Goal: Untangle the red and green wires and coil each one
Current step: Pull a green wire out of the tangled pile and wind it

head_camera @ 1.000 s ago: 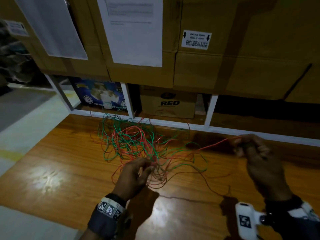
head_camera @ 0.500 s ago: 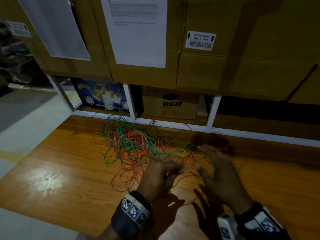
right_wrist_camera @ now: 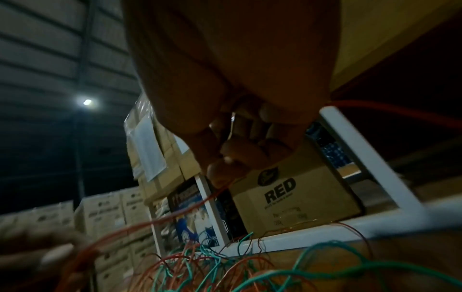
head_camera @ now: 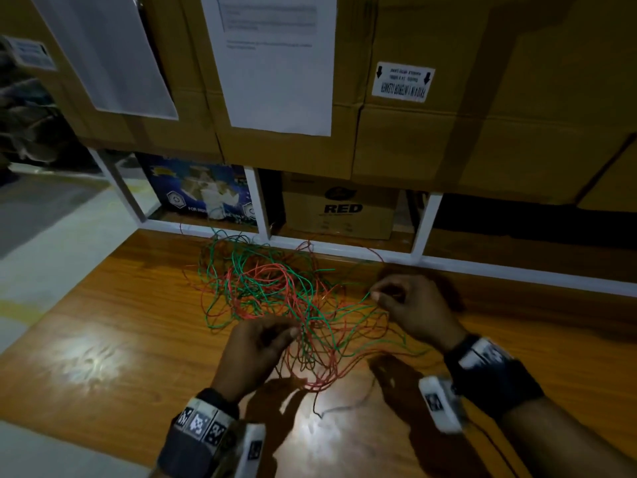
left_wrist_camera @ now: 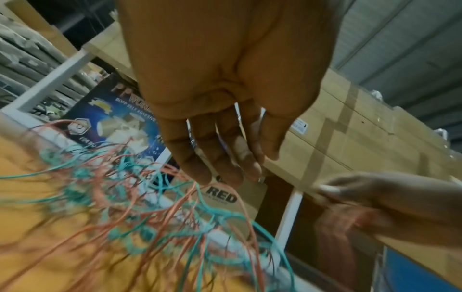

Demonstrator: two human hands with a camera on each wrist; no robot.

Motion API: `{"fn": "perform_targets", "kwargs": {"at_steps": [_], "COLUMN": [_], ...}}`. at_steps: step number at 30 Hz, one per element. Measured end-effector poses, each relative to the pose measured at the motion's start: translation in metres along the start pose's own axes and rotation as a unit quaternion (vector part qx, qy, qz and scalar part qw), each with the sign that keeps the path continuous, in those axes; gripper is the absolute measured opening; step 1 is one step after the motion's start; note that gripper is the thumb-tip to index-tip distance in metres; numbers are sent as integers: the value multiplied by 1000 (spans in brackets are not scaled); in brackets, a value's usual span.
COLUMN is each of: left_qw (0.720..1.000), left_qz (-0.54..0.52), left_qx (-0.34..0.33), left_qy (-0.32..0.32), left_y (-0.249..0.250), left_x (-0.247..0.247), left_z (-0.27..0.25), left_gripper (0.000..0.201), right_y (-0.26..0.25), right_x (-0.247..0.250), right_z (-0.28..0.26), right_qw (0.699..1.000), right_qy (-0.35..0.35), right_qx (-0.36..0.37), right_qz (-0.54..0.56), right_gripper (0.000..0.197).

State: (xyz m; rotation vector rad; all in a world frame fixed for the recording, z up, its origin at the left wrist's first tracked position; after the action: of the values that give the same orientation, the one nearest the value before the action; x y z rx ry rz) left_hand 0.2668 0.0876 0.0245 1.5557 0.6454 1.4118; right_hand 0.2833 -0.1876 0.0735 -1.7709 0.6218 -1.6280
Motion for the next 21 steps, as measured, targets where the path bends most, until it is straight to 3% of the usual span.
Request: {"fn": "perform_targets", "kwargs": {"at_steps": [3, 7, 13, 16, 21], "left_qw": [1000, 999, 997, 996, 992], "left_qz": [-3, -23, -32, -40, -44], "left_qx": [-12, -3, 21, 37, 9], "left_qy": [20, 36, 68, 75, 121], "left_y": [6, 6, -12, -20, 7], "left_x": [2, -2, 9, 17, 35], "left_z": [15, 21, -1, -11, -1], "left_gripper": [8, 7, 8, 7, 12], "right_y": [-10, -1, 24, 24, -53], "right_x": [-15, -46, -109, -103, -24], "right_z": [66, 145, 181, 175, 123], "right_qw": [995, 986, 953, 958, 994], "right_qy": [-49, -58, -104, -98, -27], "right_qx": [-7, -41, -71, -65, 84], "right_qz": [-90, -153, -275, -262, -61], "right_gripper": [5, 13, 28, 29, 16]}}
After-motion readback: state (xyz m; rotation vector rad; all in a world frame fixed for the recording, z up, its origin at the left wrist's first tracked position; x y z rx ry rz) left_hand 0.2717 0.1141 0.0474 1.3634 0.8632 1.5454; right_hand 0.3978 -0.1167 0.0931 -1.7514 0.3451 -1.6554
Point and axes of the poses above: each hand's wrist, its own z-axis towards the middle knuckle, its own x-axis out of the back of the hand, y = z × x, the point moved 10 cm from there along z, towards the middle knuckle, and after that the axes turned 8 degrees about -y, right-handed, at the moved point
